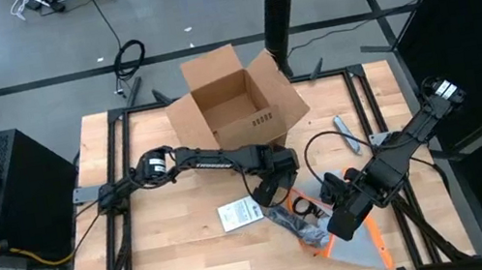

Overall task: Unpack boxes
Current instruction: Put the green charger adapter into the transparent zip bag

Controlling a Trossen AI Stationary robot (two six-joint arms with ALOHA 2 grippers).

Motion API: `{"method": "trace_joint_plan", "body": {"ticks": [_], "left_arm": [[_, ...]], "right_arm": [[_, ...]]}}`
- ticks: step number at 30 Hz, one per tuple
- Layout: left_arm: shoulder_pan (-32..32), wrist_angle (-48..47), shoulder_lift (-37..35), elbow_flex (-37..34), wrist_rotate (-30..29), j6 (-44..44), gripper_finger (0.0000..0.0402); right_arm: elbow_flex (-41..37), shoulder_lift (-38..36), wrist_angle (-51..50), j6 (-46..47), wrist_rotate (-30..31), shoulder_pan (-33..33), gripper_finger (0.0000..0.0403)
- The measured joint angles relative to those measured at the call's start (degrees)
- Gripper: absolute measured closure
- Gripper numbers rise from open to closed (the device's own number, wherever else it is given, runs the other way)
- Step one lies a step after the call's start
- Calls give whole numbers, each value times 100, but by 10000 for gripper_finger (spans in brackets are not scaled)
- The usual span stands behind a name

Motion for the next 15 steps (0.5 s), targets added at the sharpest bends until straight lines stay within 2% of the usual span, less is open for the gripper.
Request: {"method": "trace_joint_plan", "body": {"ticks": [8, 9, 12, 15], "left_arm": [[-79, -377, 53, 85, -139, -607, 267], [-97, -397, 55, 89, -141, -680, 282], [-154, -400, 64, 74, 19, -1040, 375], [-176, -259, 64, 71, 200, -1460, 392]], "right_arm": [[0, 0, 4, -133, 29, -16, 403], [0, 0, 5, -143, 32, -14, 403], [0, 0, 3, -201, 40, 12, 403], [0, 0, 4, -285, 44, 27, 403]]}}
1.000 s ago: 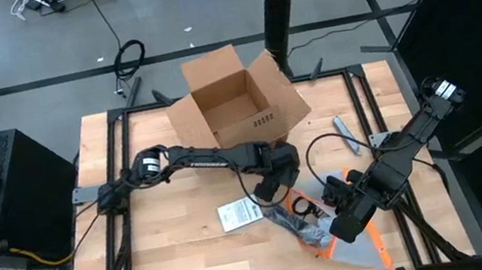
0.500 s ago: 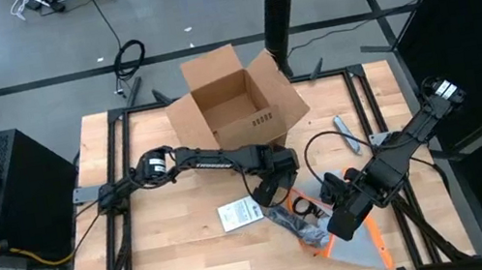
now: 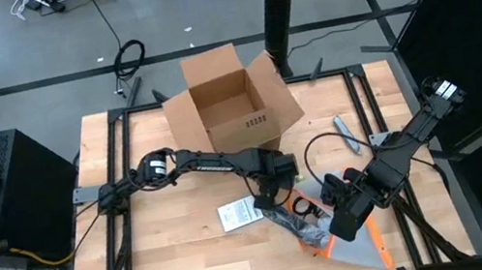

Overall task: Unpack boxes
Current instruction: Put the green charger adapter into the transparent zip bag, then put the green charger adapter into the zip bag

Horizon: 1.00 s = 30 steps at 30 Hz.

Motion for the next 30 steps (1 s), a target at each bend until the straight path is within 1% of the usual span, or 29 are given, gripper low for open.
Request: {"method": "trace_joint_plan", "body": {"ticks": [4, 8, 24, 27, 30], "left_arm": [[-29, 17, 2, 5, -85, -154, 386], [-40, -41, 31, 225, -275, -367, 374], [-4, 1332, 215, 897, -312, 1879, 223], [-4, 1405, 343, 886, -319, 2081, 198], [-4, 1474, 412, 898, -274, 2205, 182]], "right_arm": [[0, 0, -4, -24, -11, 3, 403], [0, 0, -6, 33, -37, 74, 403], [0, -2, -363, 1216, -897, 584, 403], [0, -1, -340, 1270, -922, 550, 403], [0, -2, -275, 1269, -929, 480, 403]]}}
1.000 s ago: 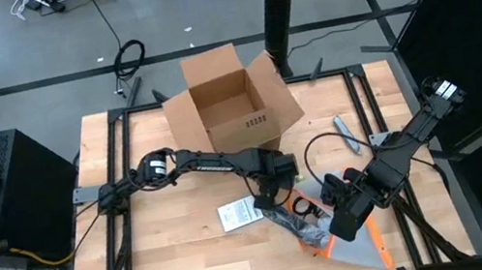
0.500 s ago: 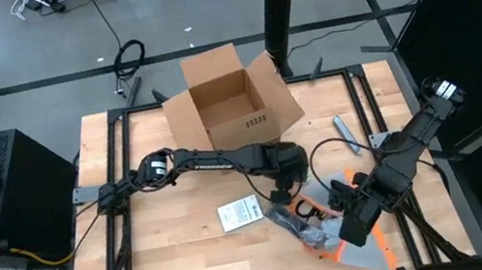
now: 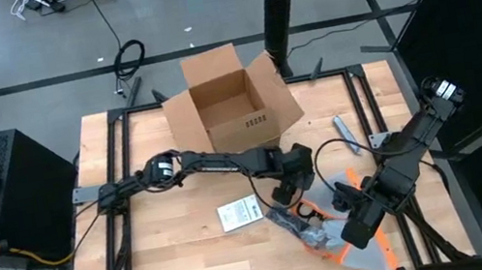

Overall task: Unpack boxes
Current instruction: Put the green charger adapter into the zip bag

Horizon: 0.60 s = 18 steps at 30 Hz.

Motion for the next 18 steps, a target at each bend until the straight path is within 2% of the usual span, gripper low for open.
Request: {"method": "trace_joint_plan", "body": {"ticks": [8, 18], "left_arm": [[-13, -712, 165, 9, 95, -29, 187], [-46, -1486, 116, 621, 129, -255, 202]], "right_arm": [[0, 0, 75, -116, -22, -236, 403], [0, -1, 61, -258, 26, -310, 403]]}}
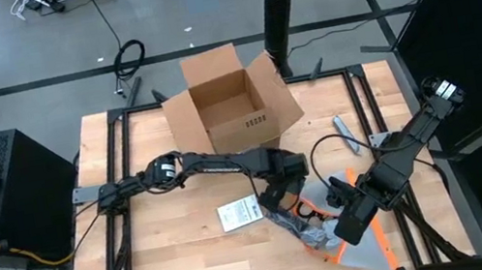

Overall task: Unpack boxes
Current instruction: Put the green charger adapter into the zip bag

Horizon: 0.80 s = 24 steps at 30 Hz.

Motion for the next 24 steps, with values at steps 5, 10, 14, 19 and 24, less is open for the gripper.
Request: {"method": "trace_joint_plan", "body": {"ticks": [5, 10, 14, 19, 24], "left_arm": [[-17, -387, -25, 313, 9, -116, 209], [8, 438, -27, 193, -12, 419, 194], [-36, 895, -27, -68, -6, 506, 179], [-69, 813, -47, -313, -41, 183, 175], [-128, -86, -91, -67, -225, -93, 185]], "right_arm": [[0, -1, -7, -72, 23, -37, 403], [-1, -1, 0, -158, -13, -81, 403], [0, -1, -6, -155, -36, -81, 403], [0, -1, -4, -156, -43, -68, 403], [0, -1, -15, -265, 7, -75, 403]]}}
